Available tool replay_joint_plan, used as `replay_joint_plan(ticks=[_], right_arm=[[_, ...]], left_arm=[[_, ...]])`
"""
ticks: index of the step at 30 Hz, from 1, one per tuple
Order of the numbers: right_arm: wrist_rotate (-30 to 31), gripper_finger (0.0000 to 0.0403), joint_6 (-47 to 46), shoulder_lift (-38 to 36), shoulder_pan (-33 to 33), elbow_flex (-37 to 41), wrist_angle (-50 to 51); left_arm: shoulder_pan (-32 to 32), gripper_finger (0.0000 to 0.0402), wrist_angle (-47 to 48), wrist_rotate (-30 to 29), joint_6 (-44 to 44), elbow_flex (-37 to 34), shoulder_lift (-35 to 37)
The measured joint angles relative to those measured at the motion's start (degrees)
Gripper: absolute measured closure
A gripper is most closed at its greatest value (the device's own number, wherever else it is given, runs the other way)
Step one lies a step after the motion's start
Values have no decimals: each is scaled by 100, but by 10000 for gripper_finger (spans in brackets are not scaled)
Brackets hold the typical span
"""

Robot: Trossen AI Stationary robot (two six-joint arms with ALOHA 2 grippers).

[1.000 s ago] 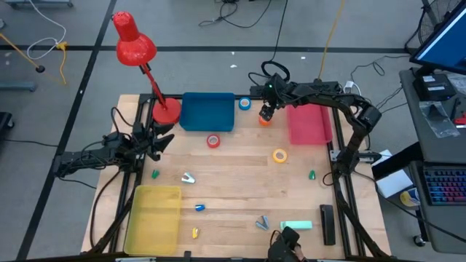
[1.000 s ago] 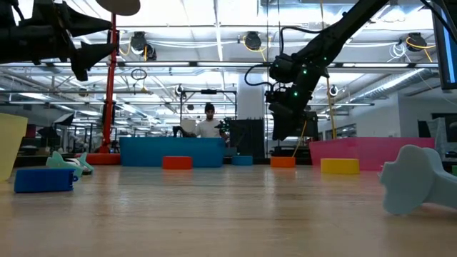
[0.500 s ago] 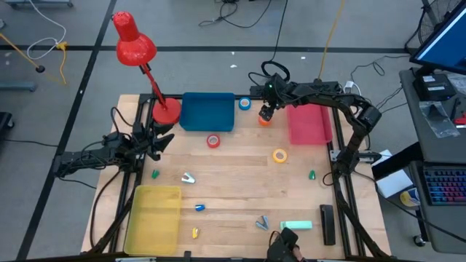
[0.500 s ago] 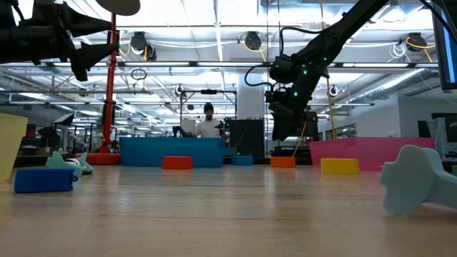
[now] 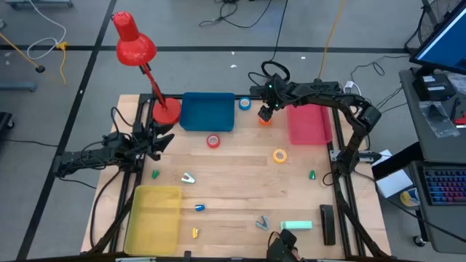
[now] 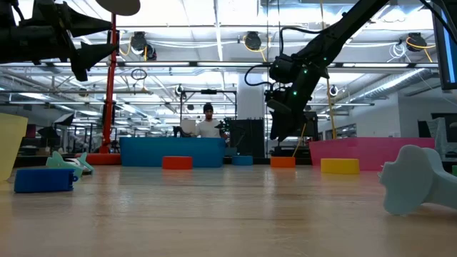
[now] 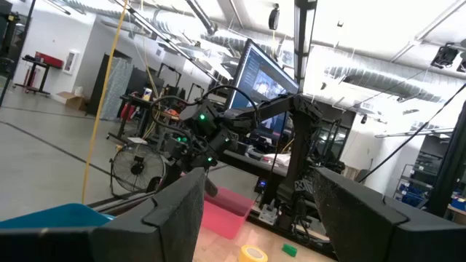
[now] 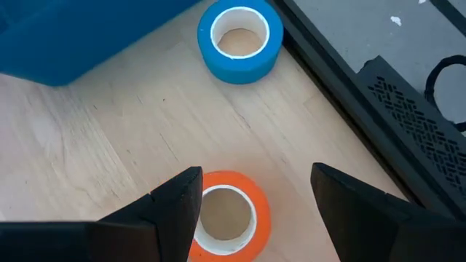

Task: Pick and place Stapler, Stapler remover, tape
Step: Put the orange tape into the yellow bin

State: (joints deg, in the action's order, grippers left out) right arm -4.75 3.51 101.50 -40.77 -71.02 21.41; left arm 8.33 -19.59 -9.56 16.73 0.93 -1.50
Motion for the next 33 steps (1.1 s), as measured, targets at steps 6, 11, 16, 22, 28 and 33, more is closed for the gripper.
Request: replay_joint_plan(ticks=[6, 11, 16, 22, 28, 33], right_arm=[[4, 151, -129, 295, 0, 4, 32], [24, 151, -130, 363, 0, 8, 5], [17, 151, -156, 361, 0, 7, -14], [23, 151, -240, 362, 17, 55, 21], [299, 151, -302, 362, 1, 59, 163], [647, 151, -261, 362, -2, 61, 415]], left_arm=[[-1, 146, 2, 0, 0, 0, 0], [1, 146, 0, 0, 9, 0, 0], [1, 146, 2, 0, 9, 0, 1], [-1, 146, 0, 0, 4, 0, 0], [1, 146, 2, 2, 2, 0, 0], [1, 146, 2, 2, 1, 0, 2]])
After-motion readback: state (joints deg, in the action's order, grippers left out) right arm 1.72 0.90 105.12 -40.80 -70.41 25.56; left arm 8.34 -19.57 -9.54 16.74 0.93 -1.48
